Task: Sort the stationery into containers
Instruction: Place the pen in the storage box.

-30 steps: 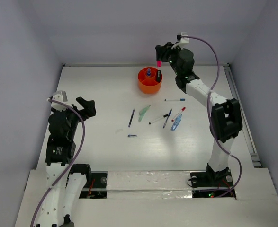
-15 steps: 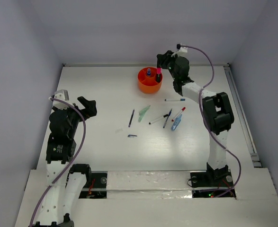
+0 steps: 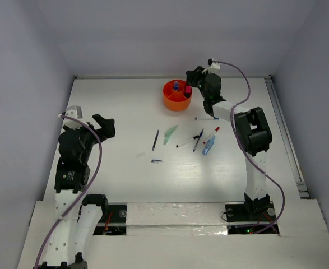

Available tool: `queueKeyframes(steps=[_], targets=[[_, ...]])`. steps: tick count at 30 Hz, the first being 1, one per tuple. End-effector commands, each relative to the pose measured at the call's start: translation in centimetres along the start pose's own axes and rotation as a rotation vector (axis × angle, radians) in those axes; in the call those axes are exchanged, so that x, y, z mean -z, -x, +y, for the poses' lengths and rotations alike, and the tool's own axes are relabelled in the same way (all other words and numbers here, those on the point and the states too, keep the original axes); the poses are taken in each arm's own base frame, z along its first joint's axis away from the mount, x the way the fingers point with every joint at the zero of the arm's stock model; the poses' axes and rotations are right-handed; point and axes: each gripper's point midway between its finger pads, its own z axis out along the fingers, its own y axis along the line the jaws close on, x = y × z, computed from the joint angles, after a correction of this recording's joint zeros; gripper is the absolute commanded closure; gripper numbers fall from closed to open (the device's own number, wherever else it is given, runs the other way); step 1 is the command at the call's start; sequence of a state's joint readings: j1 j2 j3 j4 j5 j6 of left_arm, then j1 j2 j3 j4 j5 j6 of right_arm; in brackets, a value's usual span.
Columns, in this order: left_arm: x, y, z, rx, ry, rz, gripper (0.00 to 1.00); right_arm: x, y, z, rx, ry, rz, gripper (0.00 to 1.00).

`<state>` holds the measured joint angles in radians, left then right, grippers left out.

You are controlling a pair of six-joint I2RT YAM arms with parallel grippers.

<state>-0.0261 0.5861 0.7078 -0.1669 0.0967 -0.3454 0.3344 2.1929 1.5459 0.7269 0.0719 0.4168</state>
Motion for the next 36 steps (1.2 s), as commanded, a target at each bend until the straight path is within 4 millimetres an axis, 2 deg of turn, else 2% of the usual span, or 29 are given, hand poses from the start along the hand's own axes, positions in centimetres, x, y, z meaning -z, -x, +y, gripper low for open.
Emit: queueKeyframes(steps=[1, 7, 14, 17, 19, 20, 21, 24, 25, 27, 28, 29, 31, 32, 34, 35, 36], targets=[[0.1, 2.2, -1.4, -0.018, -0.051, -0.061, 0.01, 0.0, 2.0, 0.3, -0.009, 0.017, -0.089, 0.82], [0.2, 2.4, -1.2, -0.015, -0.046, -0.068, 0.01, 0.4, 0.5, -0.3, -0.009, 0.014, -0.069, 0.79], [0.2, 2.4, -1.2, -0.017, -0.044, -0.067, 0.01, 0.1, 0.0, -0.2, -0.007, 0.031, -0.068, 0.79], [0.2, 2.3, -1.2, -0.017, -0.046, -0.066, 0.01, 0.5, -0.4, -0.3, 0.001, 0.035, -0.068, 0.74], [0.1, 2.2, -1.2, -0.015, -0.047, -0.062, 0.01, 0.9, 0.3, -0.1, -0.001, 0.043, -0.095, 0.66], [0.2, 2.3, -1.2, -0.015, -0.046, -0.066, 0.01, 1.3, -0.5, -0.6, 0.000, 0.036, -0.081, 0.66], [0.2, 2.3, -1.3, -0.016, -0.048, -0.067, 0.01, 1.5, 0.5, 0.0, 0.000, 0.052, -0.100, 0.56], [0.2, 2.4, -1.0, -0.013, -0.042, -0.070, 0.01, 1.8, 0.9, 0.5, 0.004, 0.069, -0.093, 0.45], [0.2, 2.4, -1.0, -0.013, -0.042, -0.070, 0.01, 1.9, 1.6, 1.1, 0.007, 0.085, -0.095, 0.42], [0.3, 2.5, -1.1, -0.013, -0.045, -0.077, 0.01, 2.1, 2.1, 1.7, 0.012, 0.098, -0.076, 0.38], [0.4, 2.5, -1.1, -0.013, -0.043, -0.077, 0.01, 2.3, 3.4, 2.4, 0.016, 0.108, -0.087, 0.38], [0.4, 2.5, -1.1, -0.010, -0.044, -0.079, 0.01, 2.5, 3.9, 2.6, 0.017, 0.107, -0.085, 0.37], [0.5, 2.7, -1.2, -0.012, -0.047, -0.086, 0.01, 3.2, 4.1, 2.6, 0.022, 0.095, -0.061, 0.33], [0.6, 2.7, -1.2, -0.013, -0.049, -0.087, 0.01, 3.9, 6.0, 3.5, 0.020, 0.105, -0.081, 0.33], [0.7, 2.7, -1.3, -0.012, -0.055, -0.089, 0.01, 4.9, 5.9, 3.3, 0.008, 0.076, -0.032, 0.29], [0.8, 2.8, -1.4, -0.012, -0.060, -0.092, 0.01, 5.8, 7.0, 3.7, 0.005, 0.068, -0.030, 0.29], [1.0, 2.9, -1.5, -0.013, -0.065, -0.096, 0.01, 6.5, 6.0, 2.7, 0.004, 0.013, 0.036, 0.31]])
